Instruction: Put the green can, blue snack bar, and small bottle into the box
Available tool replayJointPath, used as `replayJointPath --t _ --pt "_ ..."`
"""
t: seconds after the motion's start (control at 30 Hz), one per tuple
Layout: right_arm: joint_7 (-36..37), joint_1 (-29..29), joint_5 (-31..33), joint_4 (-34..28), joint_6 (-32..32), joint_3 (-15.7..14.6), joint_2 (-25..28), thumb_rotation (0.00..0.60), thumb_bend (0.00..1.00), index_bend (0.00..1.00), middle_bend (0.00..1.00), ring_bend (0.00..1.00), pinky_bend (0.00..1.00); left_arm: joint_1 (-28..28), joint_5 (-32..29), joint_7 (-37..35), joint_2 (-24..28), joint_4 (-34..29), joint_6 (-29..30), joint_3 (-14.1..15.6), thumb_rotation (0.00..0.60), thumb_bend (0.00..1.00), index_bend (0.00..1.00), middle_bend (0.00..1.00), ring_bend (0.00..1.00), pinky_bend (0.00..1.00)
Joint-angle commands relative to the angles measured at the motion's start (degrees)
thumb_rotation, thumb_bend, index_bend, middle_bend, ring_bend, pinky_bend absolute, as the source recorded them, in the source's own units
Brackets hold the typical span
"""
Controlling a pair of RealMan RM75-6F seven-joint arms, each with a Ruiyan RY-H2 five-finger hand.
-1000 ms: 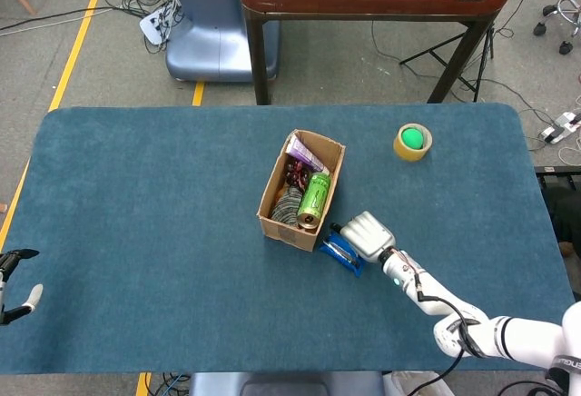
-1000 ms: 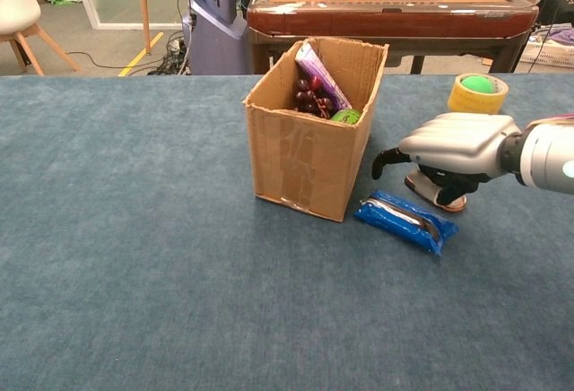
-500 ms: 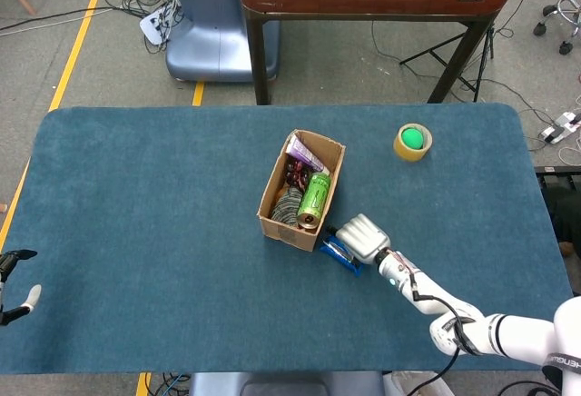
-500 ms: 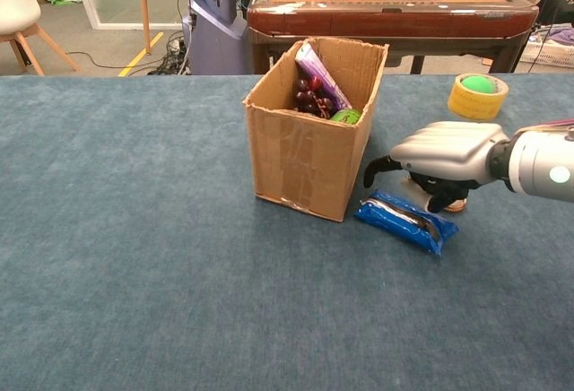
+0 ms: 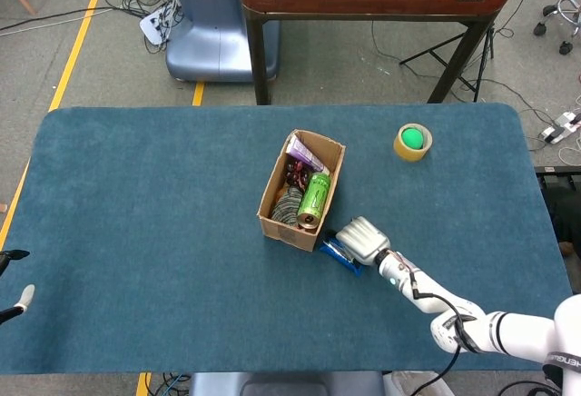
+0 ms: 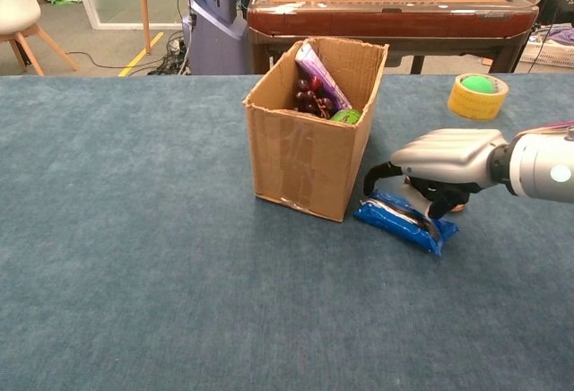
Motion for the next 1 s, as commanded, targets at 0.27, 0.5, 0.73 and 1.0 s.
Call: replayJointPath --t 0.27,0.5,0.73,1.0 --pt "0.31 -1.05 0.08 -4.18 0.83 -1.57 4.22 0.6 1.0 0.23 1.0 1.0 1.0 -0.15 -0.23 0.41 -0.08 0.04 -0.4 -0.03 0.6 0.31 0.29 0.32 0.27 0.45" --pt "-0.55 -2.26 1.25 -8.0 1.73 -3.32 8.38 0.6 1.0 0.31 1.0 1.0 1.0 -0.28 -0.2 0.75 -0.23 0.09 -0.7 0.05 0.6 0.31 0.29 0.32 0.27 0.45" --pt "-3.04 -3.1 3.68 -12.92 2.34 -5.59 13.24 0.6 1.0 0.5 1.0 1.0 1.0 -0.41 -0.13 1.26 -0.43 0.09 -0.89 0.13 0.6 0.31 0.29 0.32 0.27 0.45" --pt "-3.87 -6.41 -2.29 -16.38 10.4 -5.93 16.3 0.6 0.98 0.56 1.0 0.99 1.0 -0.53 -0.18 2.03 -0.74 0.05 -1.13 0.26 0.6 0.31 0.29 0.32 0.27 0.45"
